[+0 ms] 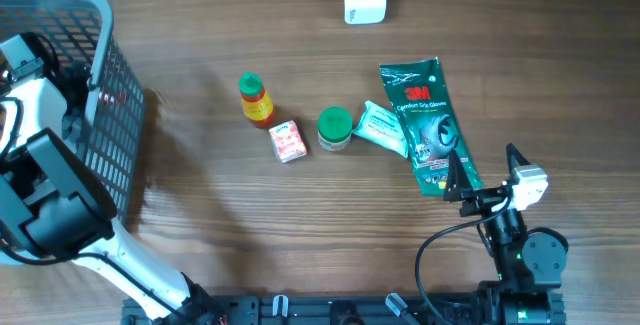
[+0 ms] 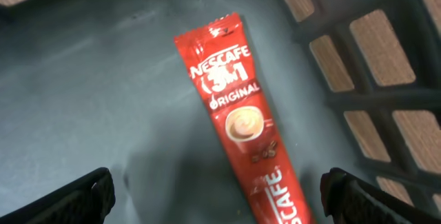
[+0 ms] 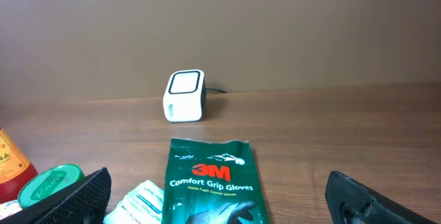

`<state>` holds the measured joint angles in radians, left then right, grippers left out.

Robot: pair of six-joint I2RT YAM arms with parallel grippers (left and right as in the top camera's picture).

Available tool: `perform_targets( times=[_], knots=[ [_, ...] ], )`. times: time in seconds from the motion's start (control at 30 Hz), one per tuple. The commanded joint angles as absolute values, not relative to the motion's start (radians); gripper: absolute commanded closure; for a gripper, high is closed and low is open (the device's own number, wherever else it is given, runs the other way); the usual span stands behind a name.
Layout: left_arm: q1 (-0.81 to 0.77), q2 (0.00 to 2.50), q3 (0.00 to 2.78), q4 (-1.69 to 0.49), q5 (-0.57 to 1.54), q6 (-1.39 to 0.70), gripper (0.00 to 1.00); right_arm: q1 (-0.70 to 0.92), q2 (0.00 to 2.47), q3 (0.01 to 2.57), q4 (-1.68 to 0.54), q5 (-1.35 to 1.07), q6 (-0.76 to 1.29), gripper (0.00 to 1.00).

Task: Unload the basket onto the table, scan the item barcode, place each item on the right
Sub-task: 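Reach into the basket and grasp the red Nescafe stick with left gripper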

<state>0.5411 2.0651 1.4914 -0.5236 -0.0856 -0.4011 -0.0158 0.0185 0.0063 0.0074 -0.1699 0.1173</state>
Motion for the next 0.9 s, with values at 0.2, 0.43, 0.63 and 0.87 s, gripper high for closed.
perform_targets(
  times=[0.2, 0.43, 0.63, 0.87],
  knots=[
    [0.525, 2.153, 1.490, -0.533, -0.087, -0.300, 0.00, -0.011, 0.016, 0.005, 0.010, -0.153, 0.105, 0.00],
    [0.525, 2.190, 1.490, -0.598, -0.233, -0.183, 0.38, -0.011, 0.016, 0.005, 0.010, -0.153, 0.105, 0.00],
    [0.525, 2.190, 1.490, -0.674, -0.244, -0.187, 0.82, -0.011, 0.016, 0.005, 0.010, -0.153, 0.105, 0.00],
    [0.526, 2.130, 1.499, -0.766, -0.305, -0.197, 0.96, -0.011, 0.016, 0.005, 0.010, -0.153, 0.105, 0.00]
  ],
)
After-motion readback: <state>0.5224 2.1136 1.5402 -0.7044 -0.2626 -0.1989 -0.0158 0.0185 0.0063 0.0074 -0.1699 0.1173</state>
